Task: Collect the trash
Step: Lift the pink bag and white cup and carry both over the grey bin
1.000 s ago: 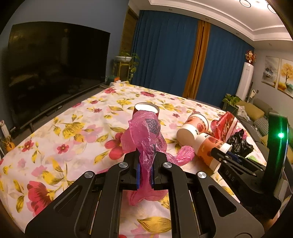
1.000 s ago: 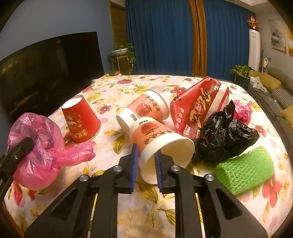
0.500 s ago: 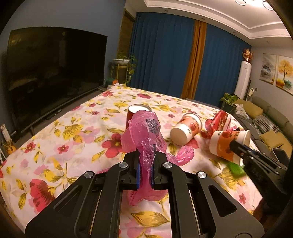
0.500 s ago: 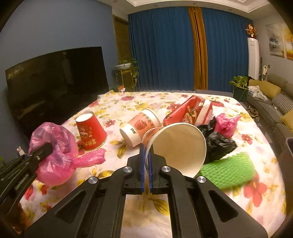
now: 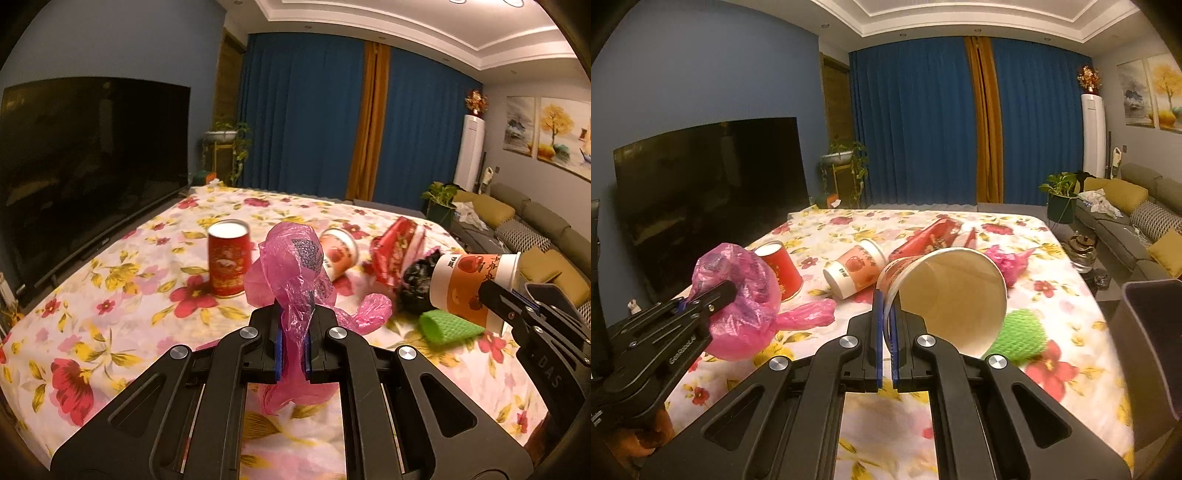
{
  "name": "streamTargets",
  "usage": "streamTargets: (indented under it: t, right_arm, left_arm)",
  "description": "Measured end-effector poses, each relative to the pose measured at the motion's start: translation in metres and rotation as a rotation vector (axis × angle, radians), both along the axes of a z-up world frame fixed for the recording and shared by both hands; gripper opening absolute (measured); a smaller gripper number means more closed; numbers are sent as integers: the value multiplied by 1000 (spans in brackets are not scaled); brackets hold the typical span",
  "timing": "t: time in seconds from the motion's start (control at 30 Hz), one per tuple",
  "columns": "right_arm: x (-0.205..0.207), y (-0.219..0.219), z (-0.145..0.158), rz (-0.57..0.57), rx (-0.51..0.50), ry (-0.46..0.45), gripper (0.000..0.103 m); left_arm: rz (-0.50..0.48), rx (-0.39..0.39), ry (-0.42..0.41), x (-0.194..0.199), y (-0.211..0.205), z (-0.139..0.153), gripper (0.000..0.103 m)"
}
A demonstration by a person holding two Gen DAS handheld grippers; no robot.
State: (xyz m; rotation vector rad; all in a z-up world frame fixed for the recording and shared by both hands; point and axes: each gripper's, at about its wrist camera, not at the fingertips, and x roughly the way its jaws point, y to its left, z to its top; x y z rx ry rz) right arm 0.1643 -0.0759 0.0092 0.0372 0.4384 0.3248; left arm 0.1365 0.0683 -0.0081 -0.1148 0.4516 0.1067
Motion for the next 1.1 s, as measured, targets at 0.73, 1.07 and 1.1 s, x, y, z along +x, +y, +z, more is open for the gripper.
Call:
streamTargets:
  t: [0.73, 1.07, 1.1]
  right_arm:
    - [-50, -101, 9, -154, 23, -66, 4]
    - [-63, -143, 11, -229, 30, -78, 4]
    - [-64, -148, 11, -237, 31, -78, 4]
  left_arm:
    - [-173, 69, -36, -8, -109, 10, 7]
    - [-252, 88, -48, -6, -155, 12, 7]
    - [-262, 89, -52, -6, -160, 13, 7]
